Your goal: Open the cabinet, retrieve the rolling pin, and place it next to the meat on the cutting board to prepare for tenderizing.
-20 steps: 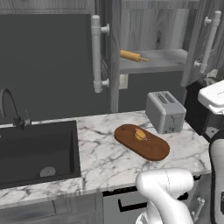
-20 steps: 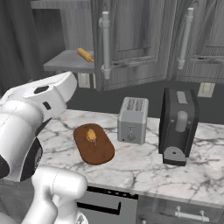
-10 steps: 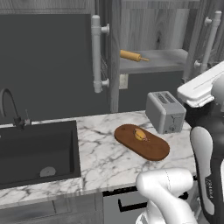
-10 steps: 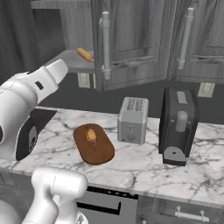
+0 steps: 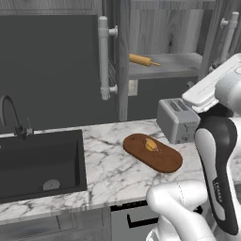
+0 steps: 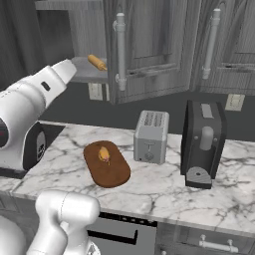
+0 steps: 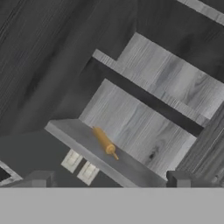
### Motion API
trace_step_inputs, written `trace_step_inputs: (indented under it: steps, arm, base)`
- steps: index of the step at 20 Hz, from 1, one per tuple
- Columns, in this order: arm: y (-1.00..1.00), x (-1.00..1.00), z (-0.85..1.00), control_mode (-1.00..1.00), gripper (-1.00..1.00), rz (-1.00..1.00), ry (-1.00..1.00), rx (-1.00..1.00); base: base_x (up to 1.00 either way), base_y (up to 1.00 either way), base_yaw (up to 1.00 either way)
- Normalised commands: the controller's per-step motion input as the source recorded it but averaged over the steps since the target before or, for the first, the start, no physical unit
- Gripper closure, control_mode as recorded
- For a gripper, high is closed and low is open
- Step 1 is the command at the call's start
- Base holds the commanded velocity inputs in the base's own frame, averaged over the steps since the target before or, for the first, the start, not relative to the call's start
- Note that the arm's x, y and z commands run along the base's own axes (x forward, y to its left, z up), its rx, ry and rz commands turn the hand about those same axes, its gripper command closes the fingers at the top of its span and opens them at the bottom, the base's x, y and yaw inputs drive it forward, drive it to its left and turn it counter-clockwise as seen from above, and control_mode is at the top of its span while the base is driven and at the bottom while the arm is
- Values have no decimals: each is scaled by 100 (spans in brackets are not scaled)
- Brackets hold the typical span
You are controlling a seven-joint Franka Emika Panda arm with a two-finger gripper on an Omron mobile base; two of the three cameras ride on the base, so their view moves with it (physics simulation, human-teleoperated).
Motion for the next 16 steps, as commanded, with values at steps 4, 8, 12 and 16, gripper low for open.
trace_step_inputs:
  steps: [4,8,12,16]
  arm:
    - [1,54,0,-100,-100,0,7,-10]
    - [0,60,0,-100,-100,0,8,-10]
    - [0,63,0,-100,-100,0,7,-10]
    - [4,56,0,-100,-100,0,5,-10]
  base:
    - [0,0,0]
    - [0,0,0]
    - [0,0,0]
    - [0,0,0]
